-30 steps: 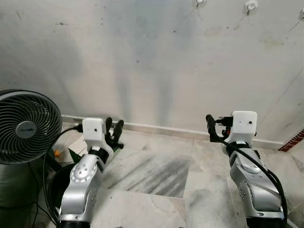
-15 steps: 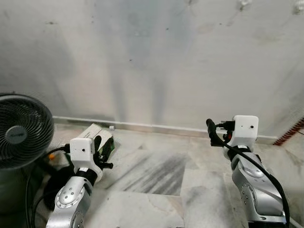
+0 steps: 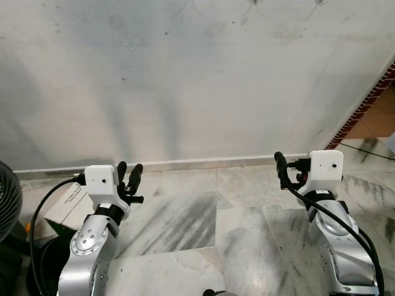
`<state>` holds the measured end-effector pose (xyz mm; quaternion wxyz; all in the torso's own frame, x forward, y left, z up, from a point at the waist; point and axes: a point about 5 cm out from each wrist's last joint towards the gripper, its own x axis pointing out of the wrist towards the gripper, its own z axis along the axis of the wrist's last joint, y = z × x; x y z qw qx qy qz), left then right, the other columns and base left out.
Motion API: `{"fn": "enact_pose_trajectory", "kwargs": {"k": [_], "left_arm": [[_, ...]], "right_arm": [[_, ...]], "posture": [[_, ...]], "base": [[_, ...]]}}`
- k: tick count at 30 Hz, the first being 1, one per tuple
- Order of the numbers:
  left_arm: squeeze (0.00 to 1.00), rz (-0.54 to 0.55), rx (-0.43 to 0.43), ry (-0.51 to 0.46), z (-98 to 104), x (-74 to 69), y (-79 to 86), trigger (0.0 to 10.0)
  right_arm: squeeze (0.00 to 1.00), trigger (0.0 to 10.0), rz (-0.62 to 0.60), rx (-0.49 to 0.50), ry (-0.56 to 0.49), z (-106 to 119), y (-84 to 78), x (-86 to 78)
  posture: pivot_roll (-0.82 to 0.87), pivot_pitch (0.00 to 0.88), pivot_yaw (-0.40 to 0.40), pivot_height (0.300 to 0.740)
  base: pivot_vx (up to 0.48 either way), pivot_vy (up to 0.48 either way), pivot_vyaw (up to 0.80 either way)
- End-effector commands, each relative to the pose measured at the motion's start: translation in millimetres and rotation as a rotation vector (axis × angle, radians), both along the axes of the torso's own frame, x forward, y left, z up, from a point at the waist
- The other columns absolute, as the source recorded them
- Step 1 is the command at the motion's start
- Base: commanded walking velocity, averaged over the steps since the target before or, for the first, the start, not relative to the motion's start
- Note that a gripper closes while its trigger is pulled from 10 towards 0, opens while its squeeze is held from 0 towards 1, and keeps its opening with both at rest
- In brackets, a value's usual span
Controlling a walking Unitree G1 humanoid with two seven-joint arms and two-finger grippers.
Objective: Hang keys on a hook
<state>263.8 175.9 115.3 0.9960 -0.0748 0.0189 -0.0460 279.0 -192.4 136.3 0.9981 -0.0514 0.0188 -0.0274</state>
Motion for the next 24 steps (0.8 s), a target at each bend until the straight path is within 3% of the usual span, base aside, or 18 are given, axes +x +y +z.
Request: {"fn": "enact_pose_trajectory", "kwargs": {"k": [1,6,9,14,24], "left_arm": [[0.0,-0.004,-0.013,0.014,-1.9,0.8,0.6,10.0],[0.0,-0.018,0.02,0.069,-9.4,2.1,1.3,10.0],[0.0,-0.102,0.004,0.122,-16.4,-0.5,-6.1,10.0],[0.0,-0.172,0.028,0.133,-17.2,-2.6,-13.8,10.0],[0.0,-0.198,0.052,0.147,-15.8,0.0,-14.0,10.0]], "right_arm": [[0.0,10.0,-0.001,0.0,-0.011,2.4,0.8,-0.9],[0.0,10.0,0.001,-0.001,-0.021,2.9,2.2,-0.3],[0.0,10.0,-0.005,-0.001,-0.026,3.3,1.6,-0.4],[0.0,10.0,-0.026,0.008,-0.026,0.2,0.3,-1.0],[0.0,10.0,-0.058,0.046,-0.047,-4.8,6.0,-1.4]], "posture": [[-0.06,0.112,-0.028,0.74],[-0.05,0.113,-0.027,0.74],[-0.05,0.113,-0.027,0.74],[-0.04,0.102,0.003,0.74],[-0.01,0.081,0.058,0.74]], "base": [[0.0,0.0,-0.79],[0.0,0.0,-0.79],[0.0,0.0,-0.79],[0.0,0.0,-0.8],[0.0,0.0,-0.67]]}}
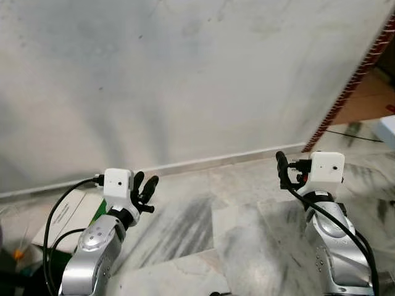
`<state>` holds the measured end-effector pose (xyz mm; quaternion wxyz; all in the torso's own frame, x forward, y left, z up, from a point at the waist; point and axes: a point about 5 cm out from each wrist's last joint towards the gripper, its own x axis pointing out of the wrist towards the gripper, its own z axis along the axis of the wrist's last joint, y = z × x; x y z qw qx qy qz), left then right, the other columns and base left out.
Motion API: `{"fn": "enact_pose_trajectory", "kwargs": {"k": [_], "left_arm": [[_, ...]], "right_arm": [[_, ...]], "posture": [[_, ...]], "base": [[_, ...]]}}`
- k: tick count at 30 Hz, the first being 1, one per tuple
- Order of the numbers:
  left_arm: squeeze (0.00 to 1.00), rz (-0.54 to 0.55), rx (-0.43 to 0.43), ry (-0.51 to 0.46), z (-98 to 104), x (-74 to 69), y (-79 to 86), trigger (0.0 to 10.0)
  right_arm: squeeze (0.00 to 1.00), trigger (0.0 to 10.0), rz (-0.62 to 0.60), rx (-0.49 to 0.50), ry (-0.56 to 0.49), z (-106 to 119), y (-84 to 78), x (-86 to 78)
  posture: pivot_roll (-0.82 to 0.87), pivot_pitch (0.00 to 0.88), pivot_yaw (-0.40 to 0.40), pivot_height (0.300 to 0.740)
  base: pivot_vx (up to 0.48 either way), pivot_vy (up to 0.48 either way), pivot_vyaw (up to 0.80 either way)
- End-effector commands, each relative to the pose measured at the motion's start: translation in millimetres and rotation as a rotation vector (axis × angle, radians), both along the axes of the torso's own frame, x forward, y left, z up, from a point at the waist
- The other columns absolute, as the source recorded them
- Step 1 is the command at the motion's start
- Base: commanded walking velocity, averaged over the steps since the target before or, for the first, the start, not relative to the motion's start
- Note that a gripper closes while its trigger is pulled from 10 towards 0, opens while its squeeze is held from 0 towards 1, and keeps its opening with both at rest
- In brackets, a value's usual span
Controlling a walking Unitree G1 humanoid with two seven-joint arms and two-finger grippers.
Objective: Hang keys on a hook
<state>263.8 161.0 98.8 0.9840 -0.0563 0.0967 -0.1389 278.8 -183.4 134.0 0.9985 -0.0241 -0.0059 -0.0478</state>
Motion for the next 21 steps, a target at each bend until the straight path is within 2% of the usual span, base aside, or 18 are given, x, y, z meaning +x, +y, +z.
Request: {"fn": "enact_pose_trajectory", "kwargs": {"k": [1,8,12,16,21], "left_arm": [[0.0,0.0,0.016,0.009,0.5,0.4,1.1,10.0],[0.0,-0.033,0.013,0.024,-3.9,2.2,-4.5,10.0],[0.0,-0.041,0.005,0.032,-5.6,2.5,-8.6,10.0],[0.0,-0.039,0.001,0.033,-5.3,1.0,-8.4,10.0],[0.0,0.017,-0.038,0.048,-7.4,0.9,-6.1,10.0]], "right_arm": [[0.0,10.0,-0.02,-0.004,0.006,-2.7,-2.7,-1.3],[0.0,10.0,-0.012,-0.052,0.03,-6.2,-2.9,-3.0],[0.0,10.0,-0.023,-0.046,0.043,-7.0,-3.2,-0.1],[0.0,10.0,-0.019,-0.049,0.037,-6.3,-1.7,0.0],[0.0,10.0,-0.028,-0.024,0.041,-13.0,-6.9,-4.0]], "posture": [[-0.01,0.081,0.058,0.74],[-0.07,0.093,0.024,0.74],[-0.08,0.089,0.016,0.74],[-0.08,0.09,0.031,0.74],[-0.08,0.081,0.065,0.74]], "base": [[0.0,0.0,0.0],[0.0,0.0,0.0],[0.0,0.0,0.0],[0.0,0.0,0.0],[0.0,0.0,0.0]]}}
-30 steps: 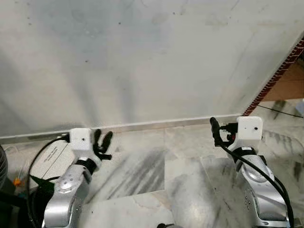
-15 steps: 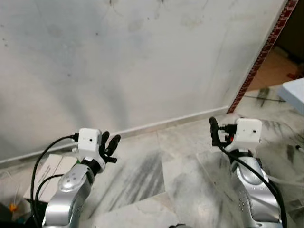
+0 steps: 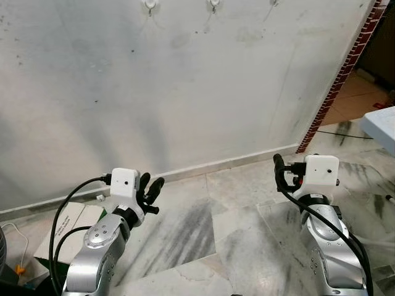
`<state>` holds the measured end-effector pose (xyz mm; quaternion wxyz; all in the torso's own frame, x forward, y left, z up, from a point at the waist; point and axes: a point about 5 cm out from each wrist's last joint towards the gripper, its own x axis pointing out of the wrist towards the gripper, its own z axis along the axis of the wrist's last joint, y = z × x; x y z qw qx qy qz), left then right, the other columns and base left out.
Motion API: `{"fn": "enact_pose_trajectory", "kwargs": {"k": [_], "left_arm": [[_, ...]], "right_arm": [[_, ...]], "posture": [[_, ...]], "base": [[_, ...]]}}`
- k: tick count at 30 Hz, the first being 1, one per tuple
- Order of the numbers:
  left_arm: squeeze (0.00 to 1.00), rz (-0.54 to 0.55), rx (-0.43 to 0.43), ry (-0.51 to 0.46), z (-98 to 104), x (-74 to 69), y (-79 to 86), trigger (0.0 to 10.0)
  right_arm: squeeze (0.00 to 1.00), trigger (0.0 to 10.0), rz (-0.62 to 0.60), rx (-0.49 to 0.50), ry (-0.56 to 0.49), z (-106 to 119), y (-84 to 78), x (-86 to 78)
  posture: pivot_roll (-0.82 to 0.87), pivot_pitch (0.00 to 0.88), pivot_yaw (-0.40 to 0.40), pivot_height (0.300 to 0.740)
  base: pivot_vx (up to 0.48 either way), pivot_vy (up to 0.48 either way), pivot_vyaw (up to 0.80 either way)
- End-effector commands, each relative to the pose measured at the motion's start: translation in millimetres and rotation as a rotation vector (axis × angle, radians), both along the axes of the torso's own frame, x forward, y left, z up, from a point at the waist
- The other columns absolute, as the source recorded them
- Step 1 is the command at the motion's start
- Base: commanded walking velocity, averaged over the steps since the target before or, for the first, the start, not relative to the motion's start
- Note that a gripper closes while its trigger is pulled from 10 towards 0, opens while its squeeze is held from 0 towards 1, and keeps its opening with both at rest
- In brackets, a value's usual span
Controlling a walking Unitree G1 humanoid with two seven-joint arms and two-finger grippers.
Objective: Hang keys on a hook
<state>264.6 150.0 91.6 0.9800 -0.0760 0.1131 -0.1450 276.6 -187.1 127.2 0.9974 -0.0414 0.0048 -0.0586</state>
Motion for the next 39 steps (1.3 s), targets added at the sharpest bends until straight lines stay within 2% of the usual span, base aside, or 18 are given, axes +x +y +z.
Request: {"fn": "enact_pose_trajectory", "kwargs": {"k": [1,4,8,12,22,39], "left_arm": [[0.0,0.033,-0.001,0.012,-0.5,1.2,5.6,10.0],[0.0,0.051,-0.01,0.017,-1.1,3.9,6.1,10.0],[0.0,0.065,0.024,-0.01,1.6,7.4,7.3,10.0],[0.0,0.078,0.022,-0.012,2.7,9.6,9.9,10.0],[0.0,0.018,0.043,0.038,-2.9,9.6,5.1,10.0],[0.0,-0.019,0.08,0.038,-3.4,15.2,5.6,10.0]], "right_arm": [[0.0,10.0,-0.01,0.012,0.022,-8.8,-4.1,-2.0],[0.0,10.0,-0.023,0.055,0.041,-15.2,-3.1,-1.0],[0.0,10.0,-0.016,0.041,0.042,-14.7,-0.6,1.0],[0.0,10.0,-0.006,0.037,0.016,-7.4,1.6,4.6],[0.0,10.0,-0.003,0.034,-0.009,2.9,3.1,2.2],[0.0,10.0,0.015,0.04,-0.003,13.3,4.6,-7.1]], "posture": [[-0.07,0.079,0.065,0.74],[-0.07,0.072,0.063,0.74],[-0.06,0.071,0.057,0.74],[-0.06,0.07,0.055,0.74],[-0.07,0.079,0.041,0.74],[-0.1,0.102,0.019,0.74]], "base": [[0.0,0.0,0.0],[0.0,0.0,0.0],[0.0,0.0,-0.53],[0.0,0.0,-0.8],[0.0,0.0,-0.8],[0.0,0.0,-0.8]]}}
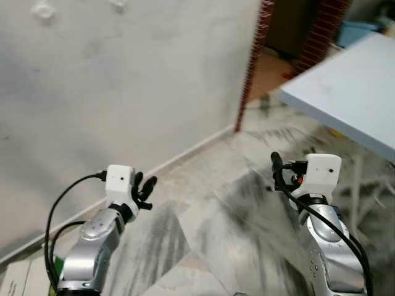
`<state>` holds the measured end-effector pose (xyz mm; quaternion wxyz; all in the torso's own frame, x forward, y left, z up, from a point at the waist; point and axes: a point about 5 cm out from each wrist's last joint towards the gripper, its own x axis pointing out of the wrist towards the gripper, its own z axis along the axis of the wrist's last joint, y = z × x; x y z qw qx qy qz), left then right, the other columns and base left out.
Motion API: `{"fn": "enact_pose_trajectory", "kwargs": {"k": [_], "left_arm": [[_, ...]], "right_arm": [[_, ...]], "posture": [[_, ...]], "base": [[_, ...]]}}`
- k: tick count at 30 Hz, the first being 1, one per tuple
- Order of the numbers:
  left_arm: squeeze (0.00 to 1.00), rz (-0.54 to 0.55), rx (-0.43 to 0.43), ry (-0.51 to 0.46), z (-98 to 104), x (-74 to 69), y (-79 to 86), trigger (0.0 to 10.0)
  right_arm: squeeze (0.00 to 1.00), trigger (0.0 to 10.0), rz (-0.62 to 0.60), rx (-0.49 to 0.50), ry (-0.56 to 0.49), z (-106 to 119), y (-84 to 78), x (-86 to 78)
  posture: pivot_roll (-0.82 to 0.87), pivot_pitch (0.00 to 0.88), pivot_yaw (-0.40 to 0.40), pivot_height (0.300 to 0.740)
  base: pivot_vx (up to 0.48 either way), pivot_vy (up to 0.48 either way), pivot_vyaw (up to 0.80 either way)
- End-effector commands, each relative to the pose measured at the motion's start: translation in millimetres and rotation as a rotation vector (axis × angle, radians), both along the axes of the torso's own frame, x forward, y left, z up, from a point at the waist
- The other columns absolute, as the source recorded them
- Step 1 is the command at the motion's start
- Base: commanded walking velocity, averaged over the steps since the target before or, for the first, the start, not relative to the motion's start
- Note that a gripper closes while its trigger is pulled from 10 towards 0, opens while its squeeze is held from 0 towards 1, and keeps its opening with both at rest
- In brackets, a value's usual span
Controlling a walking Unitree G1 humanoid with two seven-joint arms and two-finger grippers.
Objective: Hang keys on a hook
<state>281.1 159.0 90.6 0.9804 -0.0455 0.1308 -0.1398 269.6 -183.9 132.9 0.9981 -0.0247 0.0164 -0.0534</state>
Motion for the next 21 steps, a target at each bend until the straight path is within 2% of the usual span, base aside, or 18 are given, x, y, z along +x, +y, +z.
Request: {"fn": "enact_pose_trajectory", "kwargs": {"k": [1,17,21], "left_arm": [[0.0,-0.02,0.015,0.013,-2.8,-1.4,-3.2,10.0],[0.0,0.007,0.01,0.022,-4.2,1.1,0.0,10.0],[0.0,0.0,0.016,0.021,-4.2,2.4,-0.5,10.0]], "right_arm": [[0.0,10.0,0.006,0.006,-0.024,7.6,1.6,-0.4],[0.0,10.0,-0.003,0.021,-0.002,8.2,1.2,-1.2],[0.0,10.0,0.0,0.02,0.001,7.5,1.4,-2.5]], "posture": [[-0.1,0.102,0.019,0.74],[-0.11,0.107,0.01,0.74],[-0.11,0.105,0.01,0.74]], "base": [[0.0,0.0,-0.8],[0.0,0.0,-0.8],[0.0,0.0,0.0]]}}
